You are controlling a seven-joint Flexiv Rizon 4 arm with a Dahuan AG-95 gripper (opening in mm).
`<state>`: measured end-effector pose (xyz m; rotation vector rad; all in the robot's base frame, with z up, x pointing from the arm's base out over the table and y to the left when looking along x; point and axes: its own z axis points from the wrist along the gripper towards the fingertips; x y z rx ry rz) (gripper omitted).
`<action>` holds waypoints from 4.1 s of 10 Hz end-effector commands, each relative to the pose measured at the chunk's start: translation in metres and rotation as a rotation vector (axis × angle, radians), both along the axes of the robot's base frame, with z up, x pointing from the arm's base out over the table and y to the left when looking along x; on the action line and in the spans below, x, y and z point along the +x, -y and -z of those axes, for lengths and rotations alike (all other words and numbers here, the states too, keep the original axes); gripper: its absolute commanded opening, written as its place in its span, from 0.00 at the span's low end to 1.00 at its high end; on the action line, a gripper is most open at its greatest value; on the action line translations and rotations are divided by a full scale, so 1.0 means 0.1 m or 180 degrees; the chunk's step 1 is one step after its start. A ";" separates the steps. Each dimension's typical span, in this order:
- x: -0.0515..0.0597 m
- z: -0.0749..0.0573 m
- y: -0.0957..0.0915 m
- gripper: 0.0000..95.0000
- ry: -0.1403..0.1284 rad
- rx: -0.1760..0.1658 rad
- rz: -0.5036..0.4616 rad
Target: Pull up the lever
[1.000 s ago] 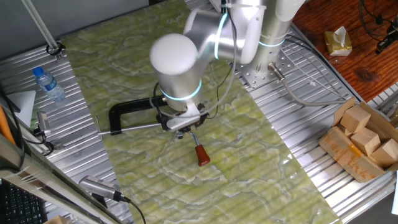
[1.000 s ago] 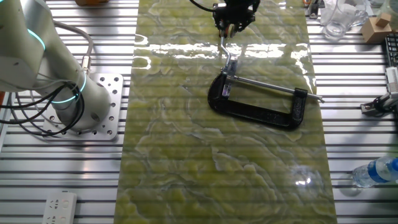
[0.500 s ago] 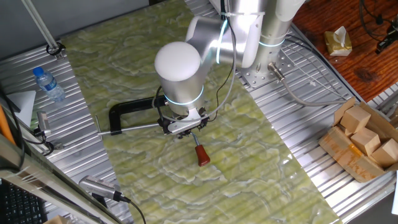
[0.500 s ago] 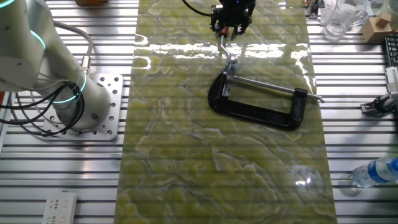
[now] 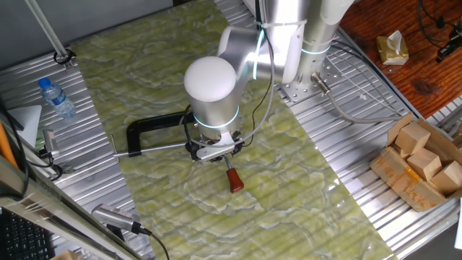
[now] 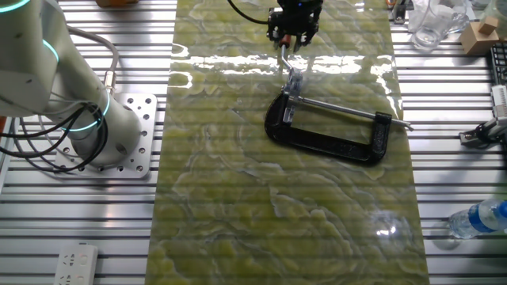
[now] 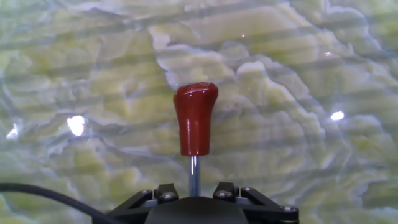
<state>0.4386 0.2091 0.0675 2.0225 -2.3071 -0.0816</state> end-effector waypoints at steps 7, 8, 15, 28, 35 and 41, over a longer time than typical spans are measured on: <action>-0.04 0.16 -0.07 0.40 0.0046 -0.0017 0.0093; -0.05 0.18 -0.08 0.40 0.0058 -0.0023 0.0083; -0.07 0.27 -0.13 0.20 0.0097 -0.0043 -0.0056; -0.05 0.21 -0.13 0.00 0.0189 -0.0010 0.0012; -0.03 0.05 -0.11 0.00 0.0202 0.0047 0.0055; -0.03 -0.05 -0.11 0.00 0.0197 0.0064 0.0042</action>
